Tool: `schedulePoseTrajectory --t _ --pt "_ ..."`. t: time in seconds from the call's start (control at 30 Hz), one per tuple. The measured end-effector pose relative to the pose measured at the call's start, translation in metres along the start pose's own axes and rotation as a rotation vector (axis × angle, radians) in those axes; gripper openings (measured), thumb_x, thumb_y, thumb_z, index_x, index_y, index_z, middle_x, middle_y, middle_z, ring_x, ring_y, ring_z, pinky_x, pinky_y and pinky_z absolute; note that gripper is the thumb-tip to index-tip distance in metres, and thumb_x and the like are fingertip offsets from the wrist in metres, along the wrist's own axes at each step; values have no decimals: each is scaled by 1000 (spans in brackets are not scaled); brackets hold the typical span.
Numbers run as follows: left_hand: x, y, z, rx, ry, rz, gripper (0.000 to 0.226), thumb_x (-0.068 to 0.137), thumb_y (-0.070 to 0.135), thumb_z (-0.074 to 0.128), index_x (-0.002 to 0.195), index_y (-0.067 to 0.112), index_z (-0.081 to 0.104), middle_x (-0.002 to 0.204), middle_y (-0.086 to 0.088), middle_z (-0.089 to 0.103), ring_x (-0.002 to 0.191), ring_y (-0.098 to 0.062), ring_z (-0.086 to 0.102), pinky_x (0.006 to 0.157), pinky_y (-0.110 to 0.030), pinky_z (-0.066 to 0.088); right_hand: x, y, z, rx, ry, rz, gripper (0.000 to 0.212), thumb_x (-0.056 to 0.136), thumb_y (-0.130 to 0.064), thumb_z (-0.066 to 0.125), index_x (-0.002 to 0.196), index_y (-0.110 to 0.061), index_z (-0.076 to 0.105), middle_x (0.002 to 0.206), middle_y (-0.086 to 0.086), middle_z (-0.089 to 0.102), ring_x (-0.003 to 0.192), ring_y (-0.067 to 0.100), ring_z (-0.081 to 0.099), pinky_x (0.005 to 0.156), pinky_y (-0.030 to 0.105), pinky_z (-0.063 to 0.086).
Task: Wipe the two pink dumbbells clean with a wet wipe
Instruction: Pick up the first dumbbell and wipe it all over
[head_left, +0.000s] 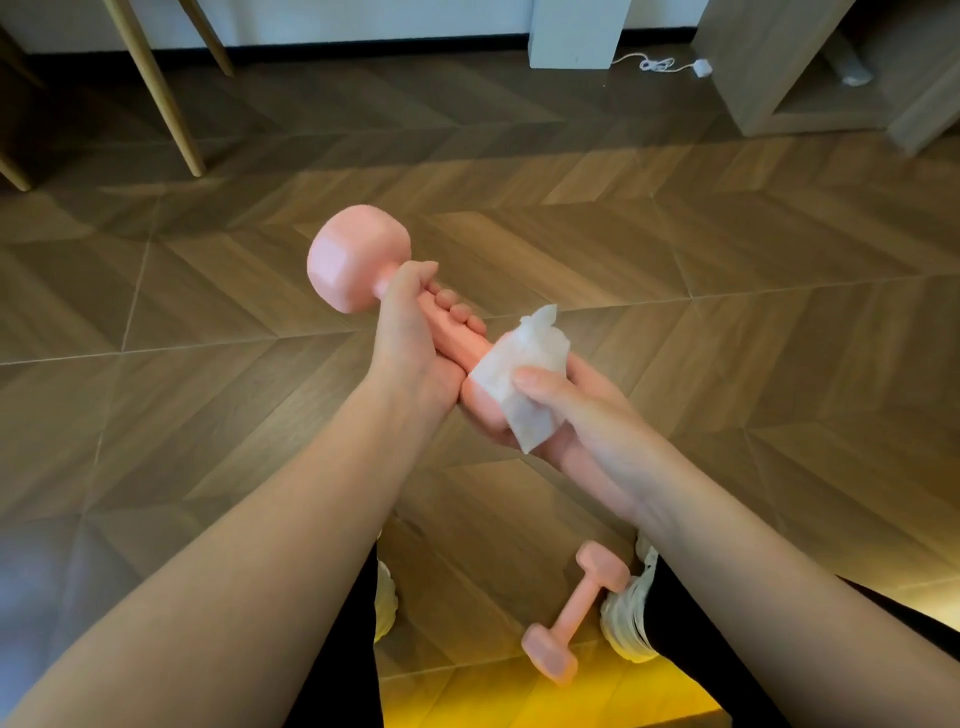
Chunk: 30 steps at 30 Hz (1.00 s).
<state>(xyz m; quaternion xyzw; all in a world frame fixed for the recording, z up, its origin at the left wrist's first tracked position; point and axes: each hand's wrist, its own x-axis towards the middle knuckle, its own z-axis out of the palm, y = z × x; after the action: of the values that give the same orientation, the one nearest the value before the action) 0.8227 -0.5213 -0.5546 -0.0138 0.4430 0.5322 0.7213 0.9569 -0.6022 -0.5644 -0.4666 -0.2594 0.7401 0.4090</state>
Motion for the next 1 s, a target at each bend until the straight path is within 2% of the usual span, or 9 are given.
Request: schedulePoseTrajectory --t 0.1,0.3,0.4,0.53,0.63,0.7,0.83,0.9,1.0 --pt "1 -2 -1 -2 34 -6 30 92 22 59 70 20 38 48 8 34 37 -8 33 42 -19 35 2 3 3 -68 66 -25 66 73 -23 81 132 -20 52 127 5 67 114 20 66 98 41 53" --pt "0 0 2 47 -22 14 37 94 24 55 63 22 34 45 8 28 35 -10 27 38 -17 31 3 7 6 -180 106 -55 62 79 -45 68 133 -22 50 127 2 67 114 18 66 97 43 54" --pt "-1 -1 2 70 -19 3 37 92 23 54 61 22 34 45 8 27 35 -11 26 38 -17 30 1 6 -1 -218 36 -40 61 80 -40 70 134 -23 50 127 0 67 115 18 65 94 40 55" --pt "-1 0 1 72 -26 -15 38 91 22 54 59 22 34 45 7 27 36 -11 26 39 -18 30 1 6 -3 -283 40 -75 65 68 -37 83 125 -32 53 117 -5 69 105 12 69 82 30 58" --pt "0 0 1 72 -35 9 38 91 22 53 59 22 33 46 7 25 37 -11 25 40 -19 29 4 7 0 -286 72 -102 61 75 -44 77 129 -27 53 119 -4 69 108 15 68 92 41 57" --pt "1 1 2 75 -37 21 37 91 21 52 59 23 32 47 7 25 37 -11 24 40 -19 28 3 6 -1 -280 41 -107 57 82 -46 69 132 -24 52 124 -3 68 114 15 66 97 42 53" --pt "2 5 2 74 -39 22 37 90 22 52 58 23 33 47 7 25 37 -11 25 41 -19 29 0 0 -6 -287 -71 -104 60 71 -38 77 125 -34 51 119 -6 68 110 10 66 83 26 54" --pt "2 6 1 71 -40 16 37 90 22 52 58 22 33 47 7 25 37 -11 25 40 -20 29 1 3 -4 -328 -37 -119 66 66 -36 81 123 -40 49 119 -6 66 106 7 66 79 23 54" --pt "1 3 1 69 -40 13 37 90 22 52 59 22 33 46 7 25 37 -12 25 40 -20 29 6 10 5 -290 68 -180 53 72 -34 81 118 -33 54 109 -8 71 97 6 70 73 21 56"
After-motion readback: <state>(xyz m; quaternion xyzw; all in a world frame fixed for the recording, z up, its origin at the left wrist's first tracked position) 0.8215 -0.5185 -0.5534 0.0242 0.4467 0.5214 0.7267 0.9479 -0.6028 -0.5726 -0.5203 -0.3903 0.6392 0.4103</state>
